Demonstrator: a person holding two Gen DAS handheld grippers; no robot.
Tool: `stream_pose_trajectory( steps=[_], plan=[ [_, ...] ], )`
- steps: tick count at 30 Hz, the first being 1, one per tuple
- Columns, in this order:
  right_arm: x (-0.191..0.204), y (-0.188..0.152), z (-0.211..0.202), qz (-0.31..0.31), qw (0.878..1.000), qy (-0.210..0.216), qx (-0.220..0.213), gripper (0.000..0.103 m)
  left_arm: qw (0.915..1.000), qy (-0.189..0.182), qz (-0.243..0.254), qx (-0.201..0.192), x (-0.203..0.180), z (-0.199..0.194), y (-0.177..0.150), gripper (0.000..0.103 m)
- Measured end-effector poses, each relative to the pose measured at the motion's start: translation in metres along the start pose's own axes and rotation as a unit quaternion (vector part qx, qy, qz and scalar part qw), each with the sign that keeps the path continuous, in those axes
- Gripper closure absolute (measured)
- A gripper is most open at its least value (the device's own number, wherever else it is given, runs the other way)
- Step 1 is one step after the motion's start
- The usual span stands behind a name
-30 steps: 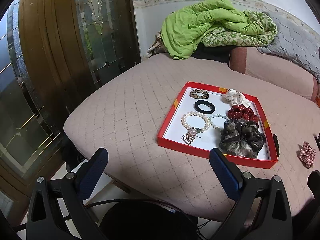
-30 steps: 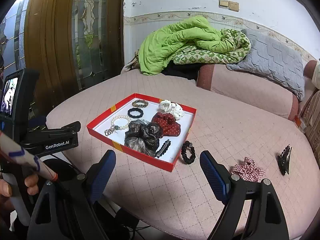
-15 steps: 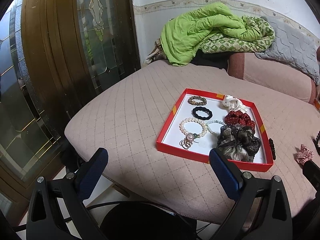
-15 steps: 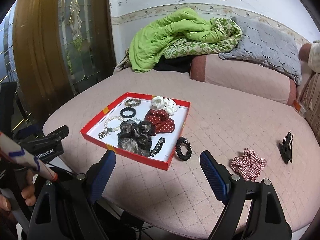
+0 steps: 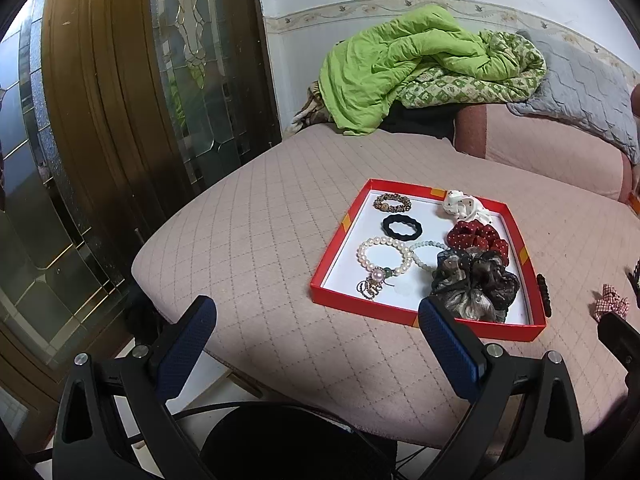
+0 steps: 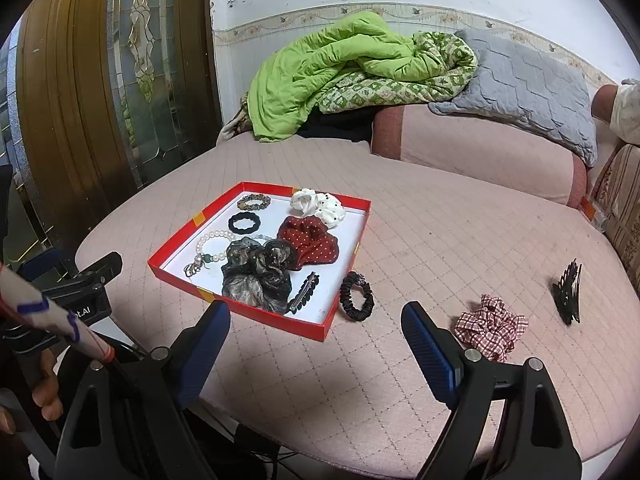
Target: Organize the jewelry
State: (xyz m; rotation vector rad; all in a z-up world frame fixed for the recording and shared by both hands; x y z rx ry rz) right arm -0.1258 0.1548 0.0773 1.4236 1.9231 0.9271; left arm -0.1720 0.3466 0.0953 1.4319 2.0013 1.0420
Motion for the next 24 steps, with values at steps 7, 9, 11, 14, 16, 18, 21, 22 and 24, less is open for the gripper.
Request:
stream_pose_trajectory(
  steps=[7,9,11,14,16,18,21,22,24],
  plan=[
    [0.0008,-0.001,0.0,0.0,1.0,0.0,0.0,0.012,1.0,0.001,0.006,0.001,-0.0047,-0.0016,-0.0022,0.002],
    [0.001,-0.002,0.0003,0.0,1.0,0.0,0.002,0.012,1.0,0.0,0.008,0.003,-0.0054,-0.0018,-0.0027,0.002],
    [0.0014,-0.0027,-0.0001,-0.001,1.0,0.001,0.003,0.012,0.9999,0.001,0.011,0.003,-0.0071,-0.002,-0.0032,0.002],
    [0.0015,-0.0038,0.0002,-0.002,1.0,0.001,0.003,0.012,0.9999,0.0,0.014,0.003,-0.0083,-0.002,-0.0036,0.002],
    [0.0017,-0.004,0.0007,-0.002,1.0,0.001,0.003,0.012,0.9999,0.0,0.015,0.002,-0.0082,-0.0019,-0.0032,0.002],
    [0.0017,-0.0041,0.0007,-0.002,1.0,0.0,0.004,0.012,0.9999,0.0,0.014,0.004,-0.0079,-0.0018,-0.0036,0.002],
    [0.0019,-0.004,0.0008,-0.002,1.0,0.001,0.004,0.012,0.9999,0.0,0.013,0.003,-0.0081,-0.0025,-0.0041,0.002],
    [0.0021,-0.0044,0.0008,-0.003,1.0,0.001,0.004,0.012,0.9999,0.0,0.014,0.003,-0.0081,-0.0022,-0.0041,0.002],
    [0.003,-0.0055,0.0007,-0.005,1.0,0.001,0.004,0.012,0.9999,0.0,0.016,0.004,-0.0078,-0.0021,-0.0041,0.002]
  ],
)
Point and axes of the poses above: each gripper's, at about its wrist camera, not at the fingertips, and z roughly the way its jaws point, x to its left, y to its top, the point moved 8 cm from there along z, roughly the way its jaws point, and after that the axes turned 5 degrees about -y, right-handed, at the moved point
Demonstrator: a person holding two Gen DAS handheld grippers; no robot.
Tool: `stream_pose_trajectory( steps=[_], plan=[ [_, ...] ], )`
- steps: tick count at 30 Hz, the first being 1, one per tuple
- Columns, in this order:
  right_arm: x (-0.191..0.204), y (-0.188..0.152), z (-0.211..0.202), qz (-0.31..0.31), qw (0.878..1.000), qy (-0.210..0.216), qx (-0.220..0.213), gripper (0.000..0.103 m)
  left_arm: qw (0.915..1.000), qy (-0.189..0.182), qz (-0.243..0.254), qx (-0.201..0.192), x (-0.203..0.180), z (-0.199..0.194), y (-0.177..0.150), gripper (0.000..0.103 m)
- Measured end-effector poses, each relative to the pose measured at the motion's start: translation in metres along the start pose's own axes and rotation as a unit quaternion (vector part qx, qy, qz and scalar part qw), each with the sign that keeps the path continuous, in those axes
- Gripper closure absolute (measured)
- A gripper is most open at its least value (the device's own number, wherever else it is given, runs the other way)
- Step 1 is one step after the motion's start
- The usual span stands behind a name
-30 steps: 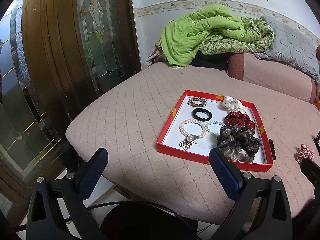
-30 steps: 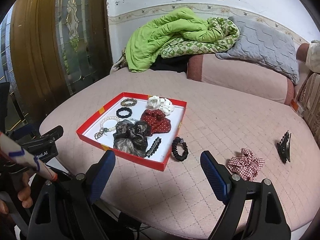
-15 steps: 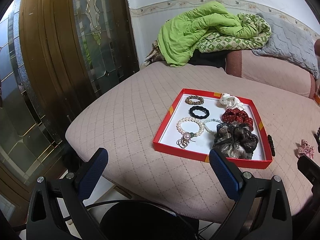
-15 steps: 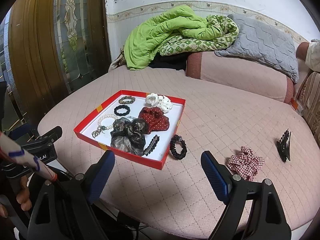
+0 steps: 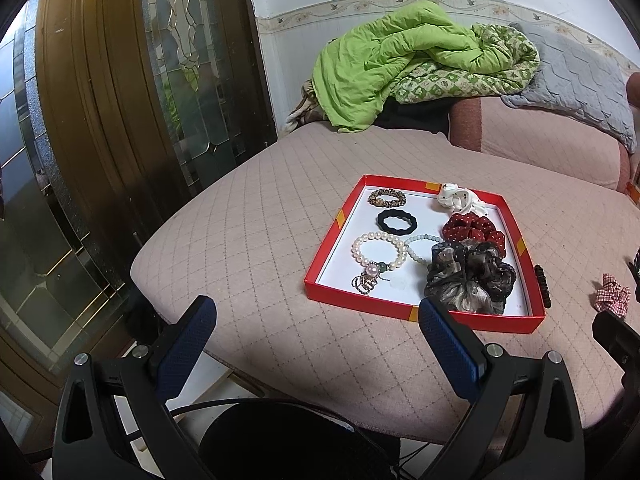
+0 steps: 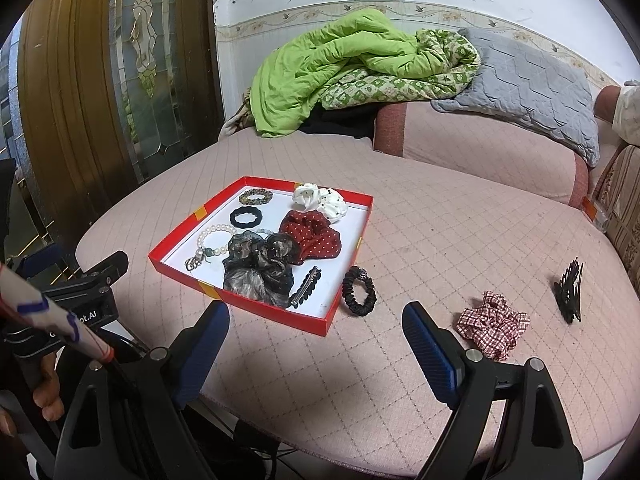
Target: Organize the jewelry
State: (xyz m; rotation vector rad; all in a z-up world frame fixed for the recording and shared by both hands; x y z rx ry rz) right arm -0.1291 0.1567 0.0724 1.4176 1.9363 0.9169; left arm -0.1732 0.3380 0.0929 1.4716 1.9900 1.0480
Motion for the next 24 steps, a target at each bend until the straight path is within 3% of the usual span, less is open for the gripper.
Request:
stream_pose_trajectory(
  steps=[24],
  plan=[
    [0.0014,-0.0022,0.0003,-0.003,1.0,0.001,0.003,0.011,1.0,0.001,-0.001,0.0,-0.0005,-0.0004,-0.0005,0.002]
  ],
)
Point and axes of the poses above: each gripper's, at about its wrist camera, not at the fingertips, and z roughly the way its jaws point, x to its left, y to its top, the point moved 8 cm from there along z, roughly the way its jaws point, and after that the axes turned 5 degrees about -y, right-handed, at the moved point
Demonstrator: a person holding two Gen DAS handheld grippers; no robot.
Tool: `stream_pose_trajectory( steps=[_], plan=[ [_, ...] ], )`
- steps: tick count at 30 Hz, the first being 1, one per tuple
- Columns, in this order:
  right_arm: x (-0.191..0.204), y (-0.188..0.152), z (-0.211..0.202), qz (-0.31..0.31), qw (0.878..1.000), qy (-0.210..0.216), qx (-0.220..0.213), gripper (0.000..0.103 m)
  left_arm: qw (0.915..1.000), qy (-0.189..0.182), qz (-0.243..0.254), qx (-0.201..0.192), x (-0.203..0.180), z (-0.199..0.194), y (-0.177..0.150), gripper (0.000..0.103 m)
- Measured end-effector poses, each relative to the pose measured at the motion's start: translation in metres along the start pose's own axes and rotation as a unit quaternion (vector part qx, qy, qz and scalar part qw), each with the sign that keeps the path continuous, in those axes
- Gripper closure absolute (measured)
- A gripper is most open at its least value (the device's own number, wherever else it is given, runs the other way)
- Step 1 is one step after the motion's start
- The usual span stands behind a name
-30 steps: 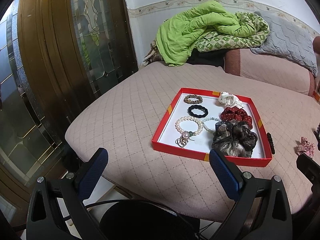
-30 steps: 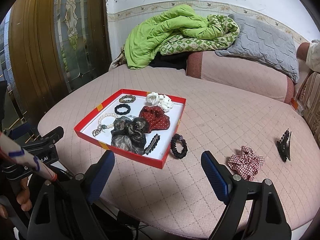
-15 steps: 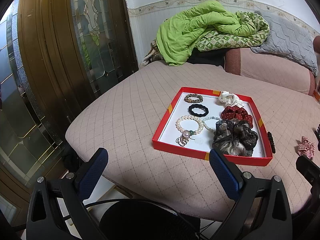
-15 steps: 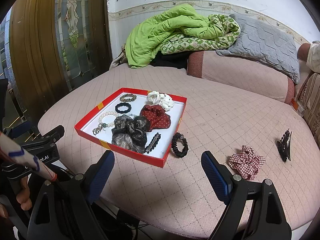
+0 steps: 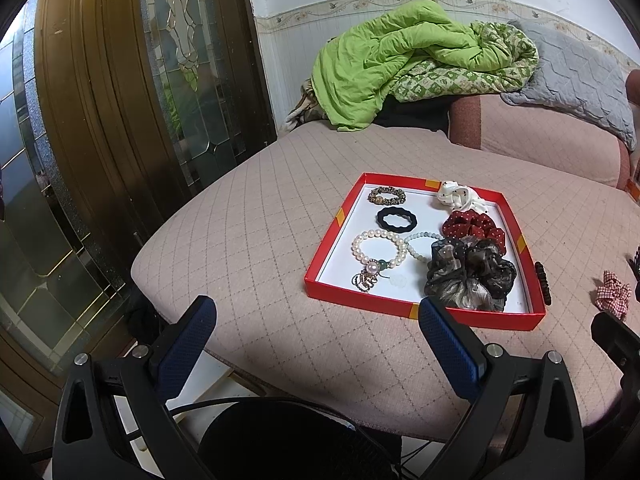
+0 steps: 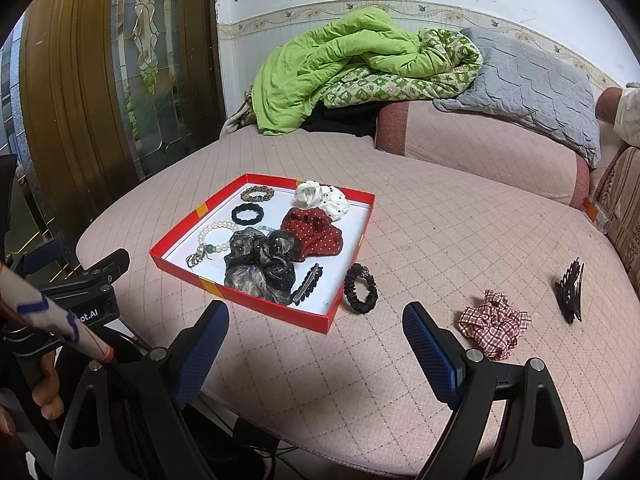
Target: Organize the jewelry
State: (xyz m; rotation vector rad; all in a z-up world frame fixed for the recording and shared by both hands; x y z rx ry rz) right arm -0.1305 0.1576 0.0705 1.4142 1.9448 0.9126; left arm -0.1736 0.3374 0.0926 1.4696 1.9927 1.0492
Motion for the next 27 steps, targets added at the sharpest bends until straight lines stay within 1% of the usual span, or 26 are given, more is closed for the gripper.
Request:
stream_pose_trajectory(
  steps=[21,25,27],
  plan=[
    [-0.002,-0.001,0.0,-0.001,1.0,0.001,0.0,0.011,1.0,0.0,0.003,0.0,-0.001,0.001,-0.003,0.002],
    [-0.005,0.0,-0.002,0.004,1.0,0.001,-0.001,0.011,0.9997,0.009,0.022,-0.002,-0.007,0.001,-0.004,0.002],
    [-0.012,0.0,-0.003,0.013,1.0,-0.003,-0.004,0.011,0.9992,0.004,0.039,-0.009,-0.017,-0.002,-0.004,0.002]
  ],
)
Point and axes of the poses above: each gripper's, at about its wrist camera, not at the fingertips, and z roughly the way its jaws point, x to its left, y to its top, the point moved 8 cm from there along z, roughly the way its jaws point, and after that the axes turned 5 degrees about -y, right-handed, at the moved point
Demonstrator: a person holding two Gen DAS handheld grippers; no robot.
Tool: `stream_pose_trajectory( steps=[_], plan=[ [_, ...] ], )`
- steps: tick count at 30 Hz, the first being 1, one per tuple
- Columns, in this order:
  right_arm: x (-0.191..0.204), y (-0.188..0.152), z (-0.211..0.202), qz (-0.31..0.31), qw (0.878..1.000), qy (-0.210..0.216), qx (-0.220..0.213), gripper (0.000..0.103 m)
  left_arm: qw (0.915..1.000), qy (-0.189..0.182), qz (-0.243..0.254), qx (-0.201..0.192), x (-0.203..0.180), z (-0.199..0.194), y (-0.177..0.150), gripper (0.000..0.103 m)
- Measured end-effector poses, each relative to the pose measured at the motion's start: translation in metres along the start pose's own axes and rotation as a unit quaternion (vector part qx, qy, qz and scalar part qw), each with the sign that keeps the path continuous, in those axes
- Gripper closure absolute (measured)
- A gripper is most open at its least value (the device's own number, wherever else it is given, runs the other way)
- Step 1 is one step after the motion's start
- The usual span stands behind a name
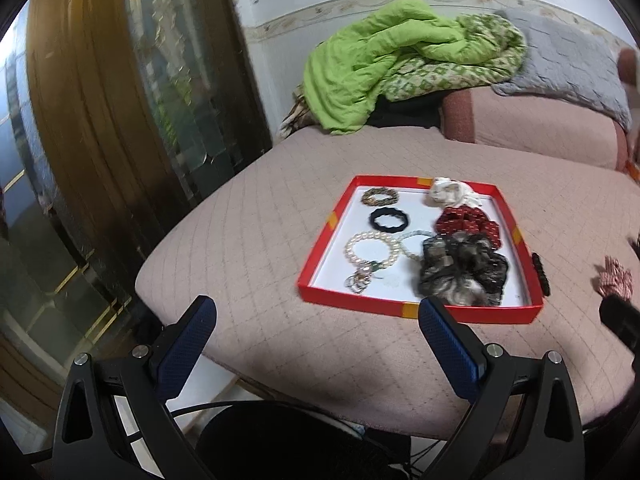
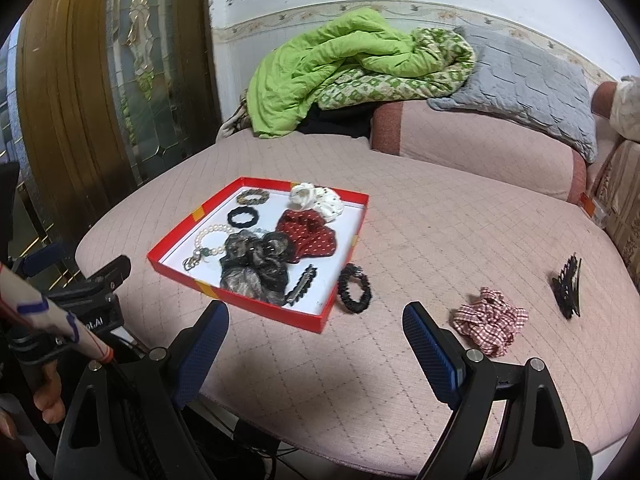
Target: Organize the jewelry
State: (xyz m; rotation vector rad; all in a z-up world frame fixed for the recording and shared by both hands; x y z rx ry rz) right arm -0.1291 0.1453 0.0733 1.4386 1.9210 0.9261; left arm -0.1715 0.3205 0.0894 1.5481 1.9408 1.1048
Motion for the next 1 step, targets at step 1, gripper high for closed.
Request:
stream_pose_trajectory(
  steps=[1],
  plan=[
    [-0.0051,0.0,-0.001,0.004,1.0,-0.003,-0.002,0.011,0.9999,-0.009,0.007,0.001,-0.0071,-0.0002,0.0016,0.002]
  ],
)
Point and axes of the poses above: each gripper's, at about its wrist camera, not at the fingertips, and z roughly the way its jaws point, x to its left, y to its top, the point moved 8 cm from there along z, roughly the way its jaws point, and after that the axes turned 5 degrees about -y, right-handed, at the moved point
